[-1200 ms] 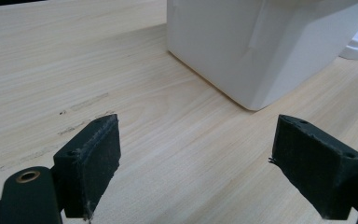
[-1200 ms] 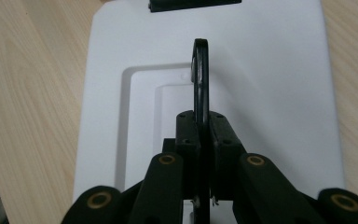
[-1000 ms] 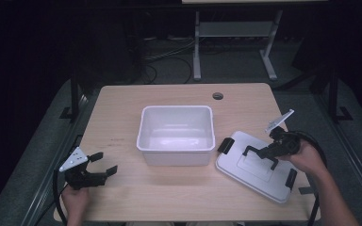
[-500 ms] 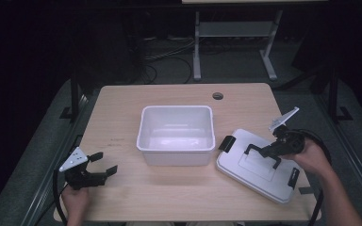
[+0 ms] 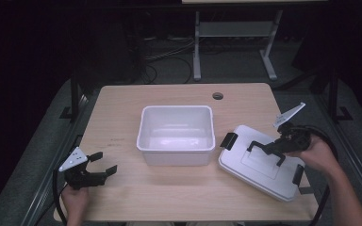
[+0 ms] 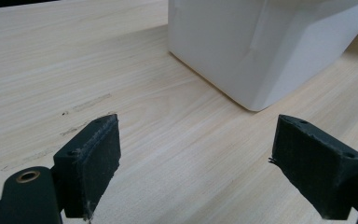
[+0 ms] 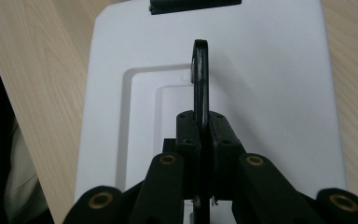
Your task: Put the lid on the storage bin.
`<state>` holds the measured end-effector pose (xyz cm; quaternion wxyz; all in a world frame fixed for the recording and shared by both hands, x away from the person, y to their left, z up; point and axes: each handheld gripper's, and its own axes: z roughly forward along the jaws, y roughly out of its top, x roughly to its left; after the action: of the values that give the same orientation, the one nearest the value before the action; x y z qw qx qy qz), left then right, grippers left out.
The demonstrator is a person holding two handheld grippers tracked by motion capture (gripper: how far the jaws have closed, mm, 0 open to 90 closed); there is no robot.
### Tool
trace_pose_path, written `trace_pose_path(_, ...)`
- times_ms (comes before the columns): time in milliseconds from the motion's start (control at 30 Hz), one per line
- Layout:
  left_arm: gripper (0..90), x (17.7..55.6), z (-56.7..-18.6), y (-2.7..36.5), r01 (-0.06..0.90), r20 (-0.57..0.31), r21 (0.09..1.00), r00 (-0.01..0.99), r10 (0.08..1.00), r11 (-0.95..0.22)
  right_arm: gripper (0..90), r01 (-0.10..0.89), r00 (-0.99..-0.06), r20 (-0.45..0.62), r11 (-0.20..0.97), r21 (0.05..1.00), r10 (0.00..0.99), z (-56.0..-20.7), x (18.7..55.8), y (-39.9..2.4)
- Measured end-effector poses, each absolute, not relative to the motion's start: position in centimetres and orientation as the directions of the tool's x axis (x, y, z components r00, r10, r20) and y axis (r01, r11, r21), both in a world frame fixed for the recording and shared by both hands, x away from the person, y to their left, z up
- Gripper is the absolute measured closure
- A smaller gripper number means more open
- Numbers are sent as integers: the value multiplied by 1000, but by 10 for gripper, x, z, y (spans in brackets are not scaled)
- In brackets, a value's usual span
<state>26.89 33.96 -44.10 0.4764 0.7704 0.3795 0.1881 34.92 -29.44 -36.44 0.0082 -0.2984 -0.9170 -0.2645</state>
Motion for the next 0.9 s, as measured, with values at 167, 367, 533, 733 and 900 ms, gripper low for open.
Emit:
trace_pose_path(167, 147, 269, -441, 340, 404, -72, 878, 642, 764, -257, 844, 550, -822, 169, 678, 488, 545, -356, 347, -297)
trace_pose_path(367, 147, 269, -441, 340, 401, -68, 878, 643, 763, -260, 843, 540, -827, 160, 683, 492, 539, -345, 343, -299)
trace_pose_path(533, 147, 269, -441, 339, 404, -68, 876, 644, 762, -264, 843, 534, -828, 146, 683, 498, 541, -336, 340, -302)
trace_pose_path(733, 147, 269, -440, 339, 401, -65, 877, 644, 762, -264, 844, 527, -831, 135, 684, 504, 540, -325, 337, -304)
trace_pose_path(900, 147, 269, -441, 339, 405, -71, 877, 641, 764, -259, 844, 520, -832, 122, 684, 512, 541, -315, 335, -306)
